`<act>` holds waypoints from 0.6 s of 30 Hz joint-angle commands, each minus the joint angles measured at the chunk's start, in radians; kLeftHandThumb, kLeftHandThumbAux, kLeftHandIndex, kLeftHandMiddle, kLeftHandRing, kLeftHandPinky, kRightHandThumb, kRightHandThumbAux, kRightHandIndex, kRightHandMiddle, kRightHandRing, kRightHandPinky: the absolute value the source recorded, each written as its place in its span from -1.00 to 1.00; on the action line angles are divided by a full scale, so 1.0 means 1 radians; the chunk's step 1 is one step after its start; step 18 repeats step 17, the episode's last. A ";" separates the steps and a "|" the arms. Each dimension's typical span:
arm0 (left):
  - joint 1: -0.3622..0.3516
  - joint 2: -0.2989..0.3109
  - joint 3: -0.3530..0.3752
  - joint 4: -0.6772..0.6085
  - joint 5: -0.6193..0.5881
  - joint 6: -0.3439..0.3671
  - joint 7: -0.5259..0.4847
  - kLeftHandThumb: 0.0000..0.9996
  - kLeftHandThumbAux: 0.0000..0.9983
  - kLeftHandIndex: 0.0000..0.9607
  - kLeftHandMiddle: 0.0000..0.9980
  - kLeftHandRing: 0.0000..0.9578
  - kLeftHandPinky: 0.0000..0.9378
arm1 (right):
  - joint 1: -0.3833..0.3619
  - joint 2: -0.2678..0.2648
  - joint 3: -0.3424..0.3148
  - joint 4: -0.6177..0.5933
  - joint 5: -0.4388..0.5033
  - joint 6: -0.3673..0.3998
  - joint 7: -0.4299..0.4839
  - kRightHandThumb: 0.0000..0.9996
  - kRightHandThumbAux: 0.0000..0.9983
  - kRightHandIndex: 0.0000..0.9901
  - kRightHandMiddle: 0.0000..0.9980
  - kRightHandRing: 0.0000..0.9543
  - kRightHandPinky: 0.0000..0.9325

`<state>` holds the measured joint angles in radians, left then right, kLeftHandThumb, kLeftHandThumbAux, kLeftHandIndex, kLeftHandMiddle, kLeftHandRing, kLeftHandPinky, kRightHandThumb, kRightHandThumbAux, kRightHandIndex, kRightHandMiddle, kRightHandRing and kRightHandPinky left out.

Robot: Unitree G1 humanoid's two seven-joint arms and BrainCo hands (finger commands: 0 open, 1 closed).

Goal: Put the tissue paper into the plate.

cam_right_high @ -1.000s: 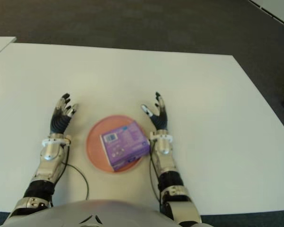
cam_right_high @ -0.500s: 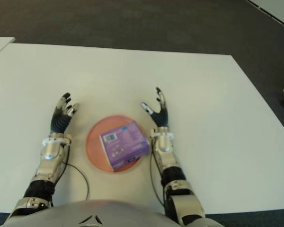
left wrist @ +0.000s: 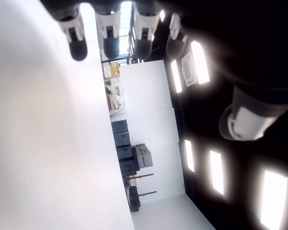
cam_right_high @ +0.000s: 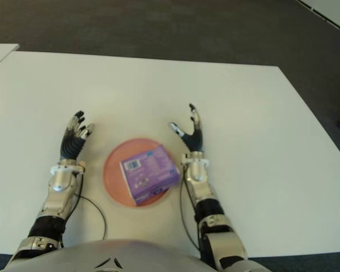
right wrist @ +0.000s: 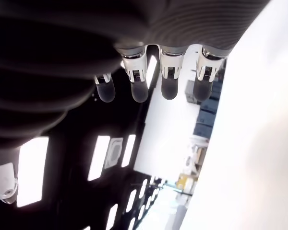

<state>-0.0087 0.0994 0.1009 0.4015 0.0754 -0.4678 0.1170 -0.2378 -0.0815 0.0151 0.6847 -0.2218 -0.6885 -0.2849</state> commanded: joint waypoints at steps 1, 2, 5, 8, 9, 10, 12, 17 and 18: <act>0.016 -0.005 -0.001 -0.005 -0.008 0.011 -0.007 -1.00 0.02 -1.00 -1.00 -1.00 -1.00 | 0.059 0.015 -0.005 0.010 0.051 0.019 0.051 -1.00 -0.01 -1.00 -1.00 -1.00 -1.00; 0.017 -0.005 -0.002 -0.005 -0.006 0.011 -0.006 -1.00 0.02 -1.00 -1.00 -1.00 -1.00 | 0.060 0.015 -0.005 0.007 0.054 0.020 0.054 -1.00 -0.01 -1.00 -1.00 -1.00 -1.00; 0.018 -0.004 -0.002 -0.008 -0.003 0.010 -0.004 -1.00 0.03 -1.00 -1.00 -1.00 -1.00 | 0.063 0.015 -0.006 0.001 0.058 0.023 0.061 -0.99 -0.01 -1.00 -1.00 -1.00 -1.00; 0.019 -0.003 -0.002 -0.009 -0.002 0.010 -0.004 -1.00 0.03 -1.00 -1.00 -1.00 -1.00 | 0.066 0.016 -0.007 -0.004 0.059 0.026 0.065 -0.99 -0.01 -1.00 -1.00 -1.00 -1.00; 0.019 -0.003 -0.002 -0.009 -0.002 0.009 -0.004 -1.00 0.03 -1.00 -1.00 -1.00 -1.00 | 0.067 0.016 -0.007 -0.005 0.060 0.026 0.066 -0.99 -0.01 -1.00 -1.00 -1.00 -1.00; 0.020 -0.003 -0.003 -0.009 -0.003 0.008 -0.005 -1.00 0.03 -1.00 -1.00 -1.00 -1.00 | 0.067 0.016 -0.007 -0.007 0.060 0.027 0.067 -0.99 -0.01 -1.00 -1.00 -1.00 -1.00; 0.020 -0.002 -0.003 -0.007 -0.003 0.001 -0.006 -1.00 0.03 -1.00 -1.00 -1.00 -1.00 | 0.068 0.016 -0.008 -0.009 0.060 0.028 0.068 -0.99 -0.01 -1.00 -1.00 -1.00 -1.00; 0.023 0.001 -0.005 -0.006 -0.003 -0.017 -0.012 -1.00 0.01 -1.00 -1.00 -1.00 -1.00 | 0.072 0.018 -0.008 -0.016 0.059 0.032 0.070 -0.99 -0.01 -1.00 -1.00 -1.00 -1.00; 0.023 0.001 -0.005 -0.006 -0.003 -0.017 -0.012 -1.00 0.01 -1.00 -1.00 -1.00 -1.00 | 0.072 0.018 -0.008 -0.016 0.059 0.032 0.070 -0.99 -0.01 -1.00 -1.00 -1.00 -1.00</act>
